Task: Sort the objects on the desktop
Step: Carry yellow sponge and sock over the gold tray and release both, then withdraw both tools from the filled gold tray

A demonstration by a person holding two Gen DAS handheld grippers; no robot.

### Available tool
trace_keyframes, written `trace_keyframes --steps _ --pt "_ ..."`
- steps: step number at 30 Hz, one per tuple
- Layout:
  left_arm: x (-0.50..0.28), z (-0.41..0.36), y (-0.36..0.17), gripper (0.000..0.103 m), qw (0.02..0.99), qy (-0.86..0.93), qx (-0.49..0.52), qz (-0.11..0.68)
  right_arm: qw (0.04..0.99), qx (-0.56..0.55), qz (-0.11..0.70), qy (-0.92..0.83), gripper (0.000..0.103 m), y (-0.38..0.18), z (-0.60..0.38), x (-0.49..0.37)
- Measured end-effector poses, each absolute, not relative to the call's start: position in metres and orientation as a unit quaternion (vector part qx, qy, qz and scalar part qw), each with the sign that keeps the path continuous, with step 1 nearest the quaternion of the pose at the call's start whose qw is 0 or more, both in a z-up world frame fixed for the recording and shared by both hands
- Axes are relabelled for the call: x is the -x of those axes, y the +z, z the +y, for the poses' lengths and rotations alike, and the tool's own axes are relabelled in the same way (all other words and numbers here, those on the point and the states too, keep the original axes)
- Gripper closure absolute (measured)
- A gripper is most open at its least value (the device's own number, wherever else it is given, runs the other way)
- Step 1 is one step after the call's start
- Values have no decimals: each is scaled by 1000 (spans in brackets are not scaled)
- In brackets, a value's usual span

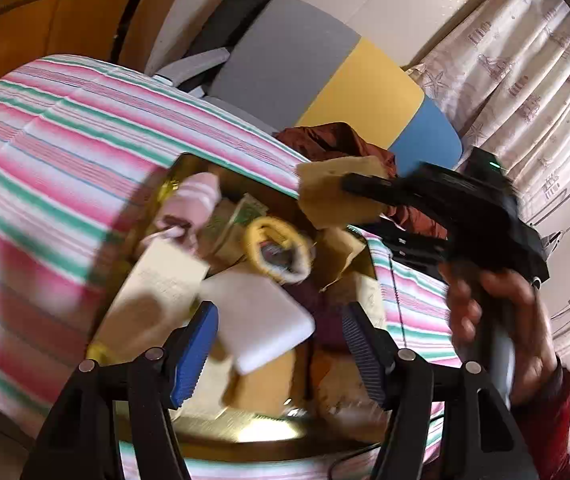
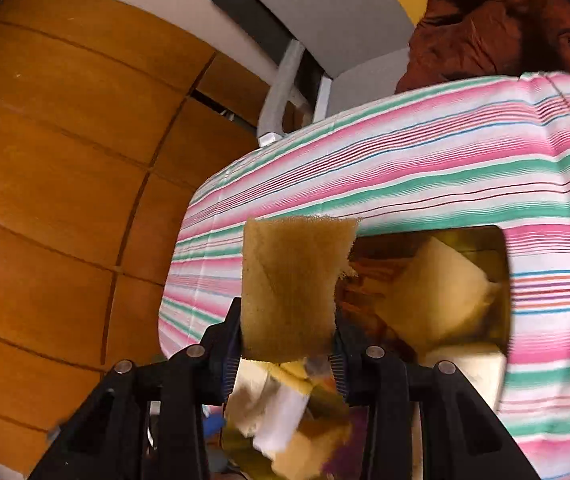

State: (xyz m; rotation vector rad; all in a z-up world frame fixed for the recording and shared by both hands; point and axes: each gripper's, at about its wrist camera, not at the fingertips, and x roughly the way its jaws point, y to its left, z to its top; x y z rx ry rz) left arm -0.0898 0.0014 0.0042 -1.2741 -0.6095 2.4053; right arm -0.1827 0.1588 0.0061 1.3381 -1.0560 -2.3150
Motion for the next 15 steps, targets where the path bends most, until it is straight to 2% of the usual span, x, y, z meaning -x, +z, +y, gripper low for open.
trace_keyframes --steps 4,7,8,15 --pt "74 -15 2 37 175 849 448 -217 93 -509 -342 -784 58 -23 151 196" --pt "66 -24 0 37 168 855 441 -216 75 -527 -295 -793 36 -19 146 179" --pt "65 -26 -1 37 165 856 440 -215 74 -525 -276 -802 32 -13 145 171" --pt "55 -36 -13 37 160 852 442 -233 34 -440 -155 -884 31 45 153 145"
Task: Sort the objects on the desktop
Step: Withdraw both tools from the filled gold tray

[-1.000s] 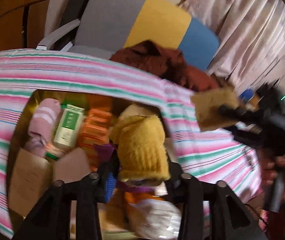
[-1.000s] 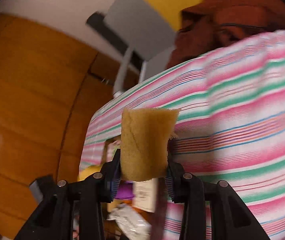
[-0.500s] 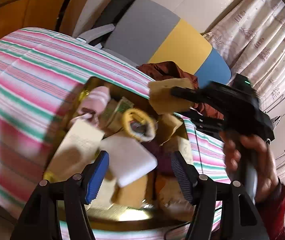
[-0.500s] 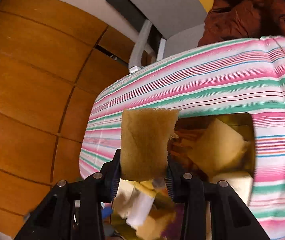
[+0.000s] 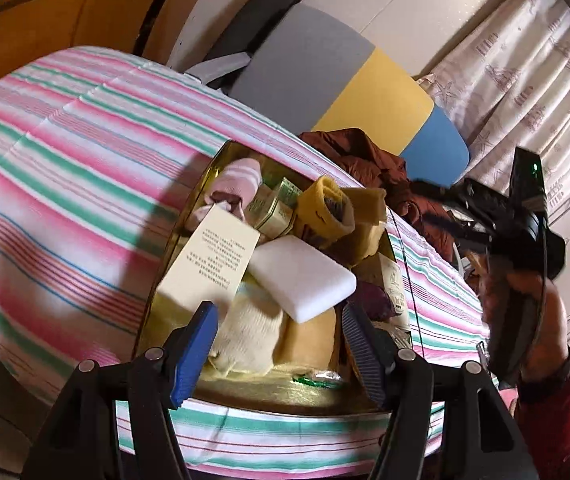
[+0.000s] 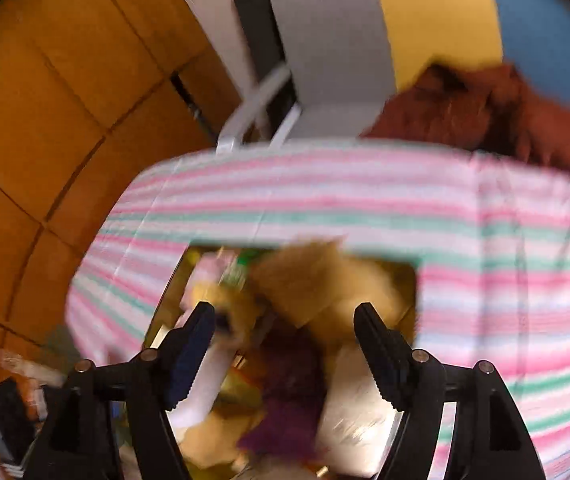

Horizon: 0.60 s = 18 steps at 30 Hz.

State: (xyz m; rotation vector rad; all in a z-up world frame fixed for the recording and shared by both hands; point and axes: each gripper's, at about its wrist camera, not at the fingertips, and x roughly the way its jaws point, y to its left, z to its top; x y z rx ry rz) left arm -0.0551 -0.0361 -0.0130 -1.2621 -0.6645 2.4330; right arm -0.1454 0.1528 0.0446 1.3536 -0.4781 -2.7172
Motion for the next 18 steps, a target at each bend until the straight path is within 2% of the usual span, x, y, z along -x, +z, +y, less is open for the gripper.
trace_keyframes --steps 2,5,8,10,12,15,18 --pt "53 -38 -14 37 161 849 444 -236 6 -424 -119 -898 41 51 153 159" --pt "47 -42 -12 37 161 851 439 -238 -37 -442 -79 -893 50 37 149 190" --pt "42 -46 -10 37 155 854 439 -234 -39 -481 -85 -872 52 7 144 219" --pt "38 -50 -9 37 151 857 435 -230 15 -505 -127 -853 52 -10 135 222" --pt "35 -54 -9 37 145 859 436 -227 66 -520 -132 -841 52 -19 117 215" --pt "33 -56 -11 37 141 859 438 -226 72 -520 -76 -848 52 -18 91 189" --pt "32 -55 -12 37 144 858 437 -230 65 -501 -107 -856 50 -6 102 167"
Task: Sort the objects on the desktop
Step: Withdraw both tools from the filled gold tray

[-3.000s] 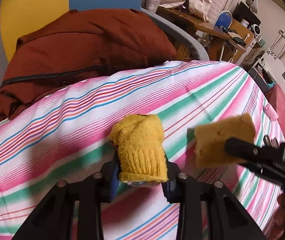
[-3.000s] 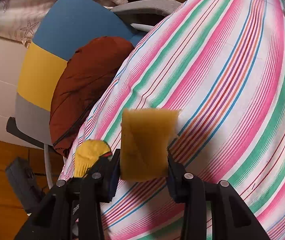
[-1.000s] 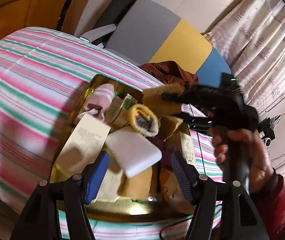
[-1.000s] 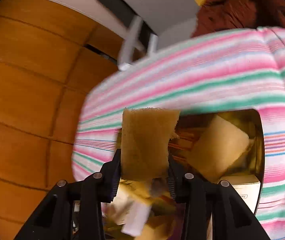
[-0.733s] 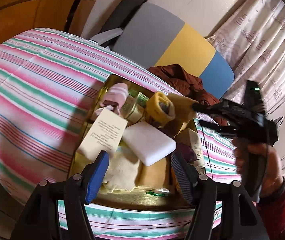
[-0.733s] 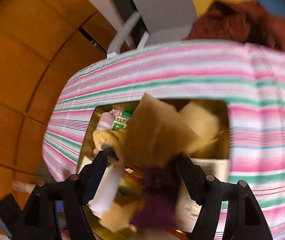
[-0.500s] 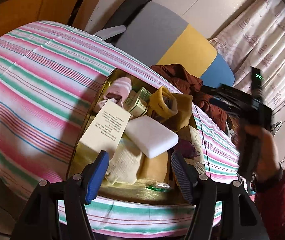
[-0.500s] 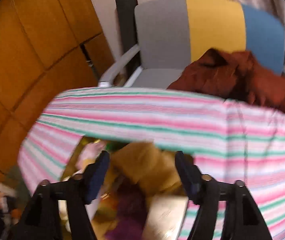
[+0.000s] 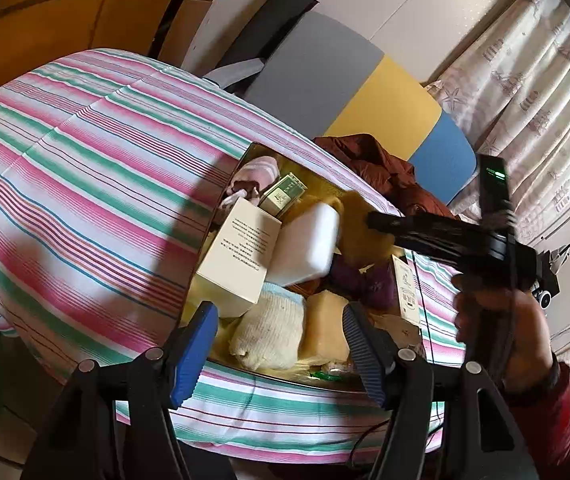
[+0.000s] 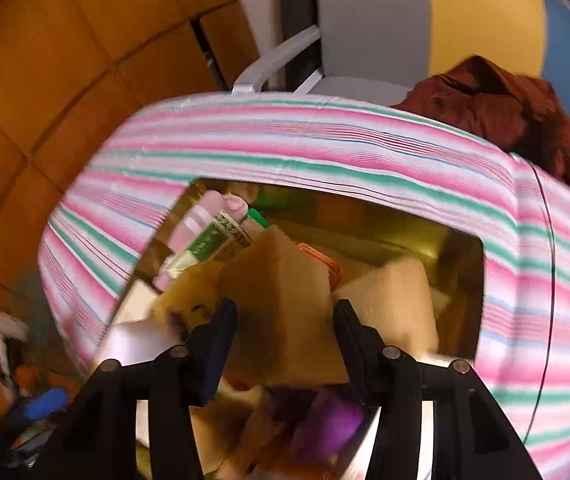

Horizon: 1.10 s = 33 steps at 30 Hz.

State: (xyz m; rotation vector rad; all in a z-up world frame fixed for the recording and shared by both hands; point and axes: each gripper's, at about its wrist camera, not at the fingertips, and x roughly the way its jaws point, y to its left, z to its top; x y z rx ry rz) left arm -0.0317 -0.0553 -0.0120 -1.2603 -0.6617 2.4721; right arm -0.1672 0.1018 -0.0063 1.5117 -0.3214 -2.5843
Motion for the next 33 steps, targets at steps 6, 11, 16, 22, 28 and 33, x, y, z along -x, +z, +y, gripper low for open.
trace_keyframes --steps 6,11,16,22,28,33 --pt "26 -35 -2 37 124 868 442 -188 47 -443 -139 -884 32 27 127 125" --pt "17 -12 16 37 75 892 429 -117 12 -397 -156 -905 4 52 130 79" --pt "8 3 31 37 39 908 411 -71 -12 -393 -117 -912 0 51 114 47" --pt "2 14 46 37 21 916 398 -48 -4 -369 -97 -924 0 55 99 22" --pt "2 26 48 38 18 908 417 -28 -34 -367 -57 -928 0 55 86 11" --pt "1 32 42 45 15 900 436 -13 -45 -377 -55 -924 0 49 81 13"
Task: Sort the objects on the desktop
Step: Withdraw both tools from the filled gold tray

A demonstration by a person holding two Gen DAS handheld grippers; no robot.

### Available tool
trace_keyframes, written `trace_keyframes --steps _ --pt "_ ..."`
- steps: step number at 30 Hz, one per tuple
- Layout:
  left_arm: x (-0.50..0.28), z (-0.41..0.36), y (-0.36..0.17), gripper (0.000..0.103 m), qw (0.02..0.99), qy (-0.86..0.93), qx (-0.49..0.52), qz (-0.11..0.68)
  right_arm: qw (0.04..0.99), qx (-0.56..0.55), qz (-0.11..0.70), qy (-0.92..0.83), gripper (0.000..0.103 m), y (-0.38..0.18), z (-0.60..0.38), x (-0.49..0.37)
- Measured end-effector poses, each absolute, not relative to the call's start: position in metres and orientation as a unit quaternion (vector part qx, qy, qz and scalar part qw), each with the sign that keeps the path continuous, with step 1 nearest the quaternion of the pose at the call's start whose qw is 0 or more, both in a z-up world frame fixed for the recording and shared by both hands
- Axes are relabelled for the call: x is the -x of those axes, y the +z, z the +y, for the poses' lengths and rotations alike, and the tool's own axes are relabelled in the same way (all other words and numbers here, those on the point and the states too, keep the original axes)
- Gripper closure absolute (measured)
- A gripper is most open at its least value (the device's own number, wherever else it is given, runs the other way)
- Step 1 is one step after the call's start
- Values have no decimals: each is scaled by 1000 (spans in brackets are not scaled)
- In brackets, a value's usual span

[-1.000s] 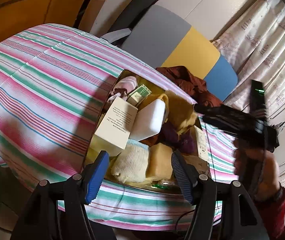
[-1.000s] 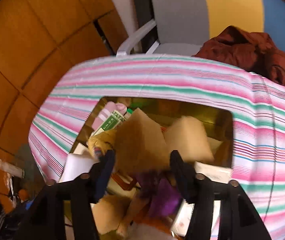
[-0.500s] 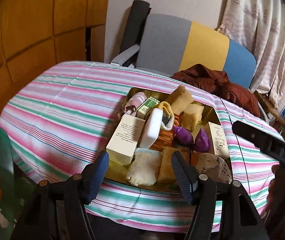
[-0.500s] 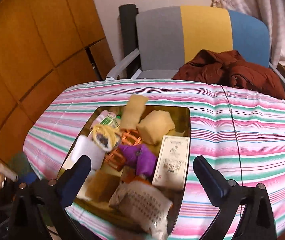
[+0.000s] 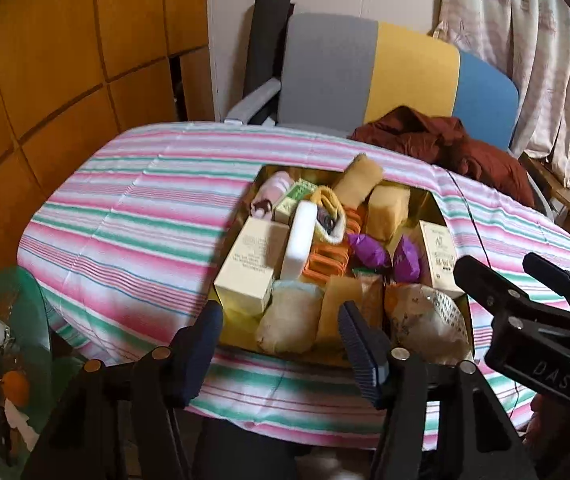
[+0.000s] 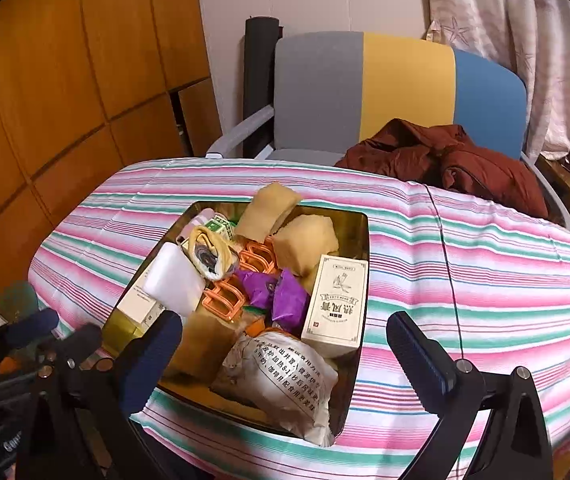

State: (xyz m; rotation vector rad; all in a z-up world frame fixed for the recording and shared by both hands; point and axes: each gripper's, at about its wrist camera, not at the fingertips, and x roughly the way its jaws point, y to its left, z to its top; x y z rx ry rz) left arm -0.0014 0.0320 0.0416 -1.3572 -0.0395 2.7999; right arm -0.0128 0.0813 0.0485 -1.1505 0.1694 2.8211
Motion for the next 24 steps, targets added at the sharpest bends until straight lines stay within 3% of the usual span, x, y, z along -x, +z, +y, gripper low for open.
trace_keyframes --steps 4,24 --pt "2 33 35 53 7 890 455 -9 54 387 49 919 0 43 77 16" --pt "6 33 25 53 -5 878 478 -5 54 396 55 915 0 34 74 20"
